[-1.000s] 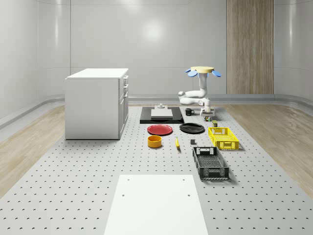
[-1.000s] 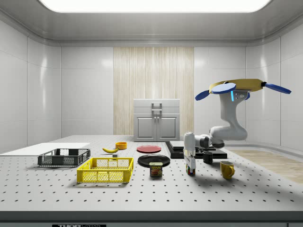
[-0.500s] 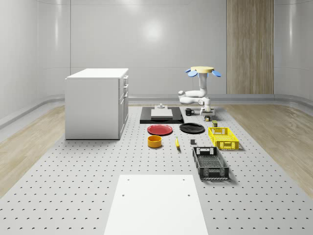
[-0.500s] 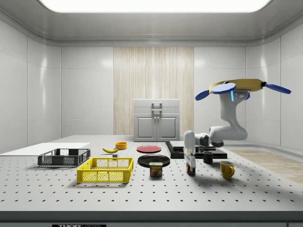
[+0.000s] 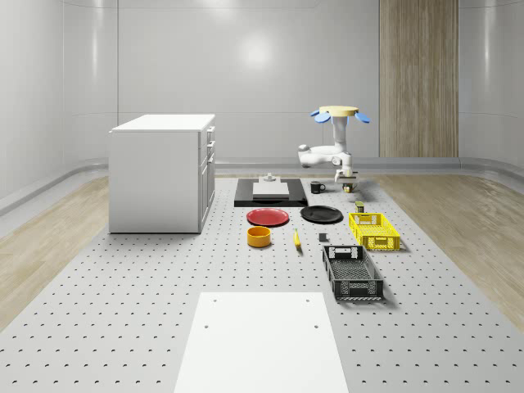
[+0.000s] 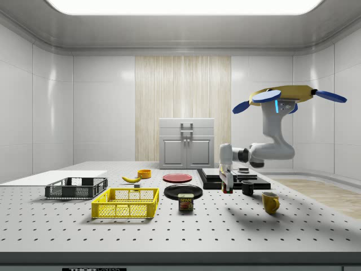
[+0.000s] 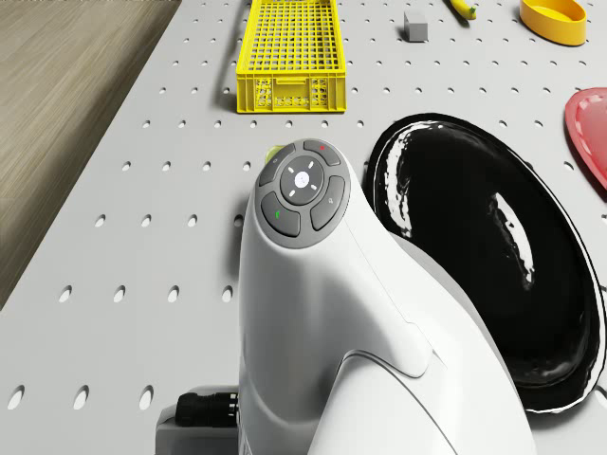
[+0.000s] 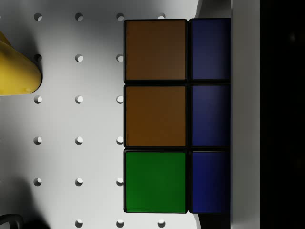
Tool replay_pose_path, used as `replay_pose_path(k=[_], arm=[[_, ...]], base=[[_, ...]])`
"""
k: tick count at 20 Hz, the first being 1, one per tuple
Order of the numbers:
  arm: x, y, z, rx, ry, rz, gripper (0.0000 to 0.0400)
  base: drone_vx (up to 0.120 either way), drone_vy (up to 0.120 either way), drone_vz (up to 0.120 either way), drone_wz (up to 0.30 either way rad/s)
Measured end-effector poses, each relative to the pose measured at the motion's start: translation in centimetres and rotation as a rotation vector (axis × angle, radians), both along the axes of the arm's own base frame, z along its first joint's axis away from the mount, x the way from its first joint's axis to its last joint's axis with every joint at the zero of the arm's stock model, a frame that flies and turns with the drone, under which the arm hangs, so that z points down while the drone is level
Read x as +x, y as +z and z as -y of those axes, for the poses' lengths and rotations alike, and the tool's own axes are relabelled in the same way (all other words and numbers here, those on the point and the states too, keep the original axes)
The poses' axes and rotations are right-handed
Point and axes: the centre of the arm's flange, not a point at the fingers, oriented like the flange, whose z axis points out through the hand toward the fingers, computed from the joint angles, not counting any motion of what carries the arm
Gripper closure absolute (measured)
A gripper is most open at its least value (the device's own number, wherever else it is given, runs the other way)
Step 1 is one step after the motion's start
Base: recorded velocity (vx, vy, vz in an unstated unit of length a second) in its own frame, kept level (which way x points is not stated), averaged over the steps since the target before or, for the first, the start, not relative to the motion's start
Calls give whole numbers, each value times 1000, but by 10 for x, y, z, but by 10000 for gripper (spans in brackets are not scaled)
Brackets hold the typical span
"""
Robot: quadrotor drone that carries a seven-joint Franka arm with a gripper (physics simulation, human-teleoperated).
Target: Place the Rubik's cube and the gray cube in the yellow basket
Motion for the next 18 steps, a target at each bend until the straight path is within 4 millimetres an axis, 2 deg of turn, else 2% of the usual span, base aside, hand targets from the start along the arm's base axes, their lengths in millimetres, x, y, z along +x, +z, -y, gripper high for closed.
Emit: replay_pose_path(k=[3,5,8,14,18], arm=[[0,-3,0,0,0,0,75],[0,-4,0,0,0,0,75],[0,-5,0,0,0,0,75],[0,-6,0,0,0,0,75],[0,-6,0,0,0,0,75]], base=[[0,0,120,0],[120,0,100,0],[120,27,0,0],[120,113,0,0],[120,0,0,0]])
